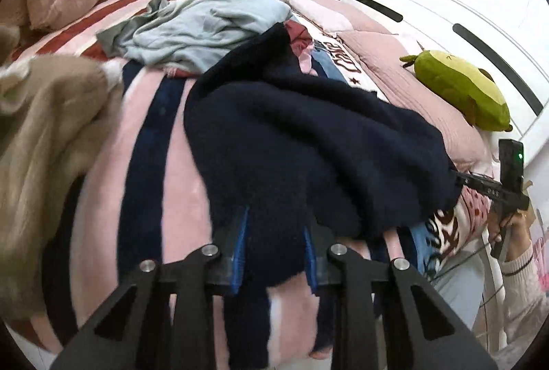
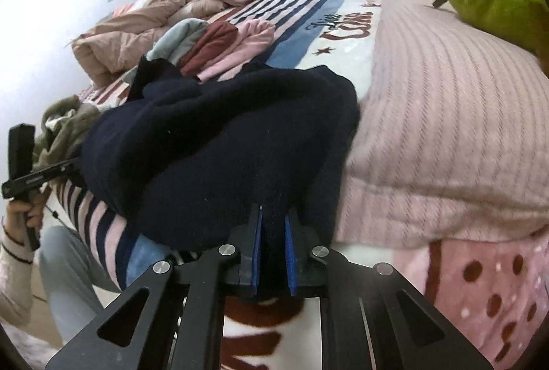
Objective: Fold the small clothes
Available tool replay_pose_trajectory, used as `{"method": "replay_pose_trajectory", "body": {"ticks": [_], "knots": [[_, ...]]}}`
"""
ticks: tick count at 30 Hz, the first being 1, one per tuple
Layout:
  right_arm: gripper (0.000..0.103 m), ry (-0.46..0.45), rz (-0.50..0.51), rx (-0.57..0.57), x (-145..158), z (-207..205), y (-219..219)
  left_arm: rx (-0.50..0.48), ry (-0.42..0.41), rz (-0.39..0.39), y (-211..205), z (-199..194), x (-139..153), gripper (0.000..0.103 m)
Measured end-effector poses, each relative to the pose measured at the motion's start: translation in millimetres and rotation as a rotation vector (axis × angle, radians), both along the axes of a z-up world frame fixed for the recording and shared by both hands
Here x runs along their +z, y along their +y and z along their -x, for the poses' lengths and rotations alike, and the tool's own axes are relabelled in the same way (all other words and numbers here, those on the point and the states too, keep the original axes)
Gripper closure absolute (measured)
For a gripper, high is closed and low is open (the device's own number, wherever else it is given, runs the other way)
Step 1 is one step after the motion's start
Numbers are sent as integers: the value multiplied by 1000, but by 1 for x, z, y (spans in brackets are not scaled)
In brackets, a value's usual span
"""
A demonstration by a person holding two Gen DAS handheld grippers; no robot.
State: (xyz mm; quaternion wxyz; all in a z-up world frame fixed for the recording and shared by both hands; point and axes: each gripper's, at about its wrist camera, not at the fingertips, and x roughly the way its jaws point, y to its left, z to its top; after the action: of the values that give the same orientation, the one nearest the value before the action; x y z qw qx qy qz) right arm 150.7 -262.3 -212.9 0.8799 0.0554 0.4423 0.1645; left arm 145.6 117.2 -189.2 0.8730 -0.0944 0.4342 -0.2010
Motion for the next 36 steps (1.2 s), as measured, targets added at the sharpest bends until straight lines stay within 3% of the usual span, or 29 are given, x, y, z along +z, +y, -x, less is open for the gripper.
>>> {"method": "replay_pose_trajectory", "body": {"ticks": [8,9,10,12,14,15,19,24,26,30,32,33,34,36], "knots": [[94,-1,28,-14,11,7,0,-24,7,-70,3,28,-3,77],[94,-10,27,-17,16,8,1,-33,12,-65,3,28,-3,71],[92,-23,33,-18,22,8,2,-42,21,-61,3,27,-1,55],[68,-71,30,-3,35,8,6,-39,12,-26,4,26,5,32],[54,-96,30,17,44,3,13,-37,-24,20,5,23,15,32],[52,-102,38,29,47,-2,18,-33,-40,25,4,19,20,30],[45,-116,66,74,51,-34,42,2,-100,-21,-4,-18,38,24],[29,-19,100,124,37,-116,64,55,-84,-68,-11,-98,40,23],[28,39,119,116,26,-148,67,62,-52,-111,-14,-138,32,23],[28,156,221,74,-4,-201,70,-19,98,-163,-27,-189,3,23],[28,211,256,49,-20,-216,66,-16,117,-234,-35,-200,-9,35],[33,232,243,58,-26,-220,66,-15,122,-248,-38,-202,-13,65],[39,232,225,73,-30,-221,65,-17,124,-234,-39,-201,-15,86],[86,186,239,85,-29,-217,65,14,85,-238,-36,-197,-13,95]]}}
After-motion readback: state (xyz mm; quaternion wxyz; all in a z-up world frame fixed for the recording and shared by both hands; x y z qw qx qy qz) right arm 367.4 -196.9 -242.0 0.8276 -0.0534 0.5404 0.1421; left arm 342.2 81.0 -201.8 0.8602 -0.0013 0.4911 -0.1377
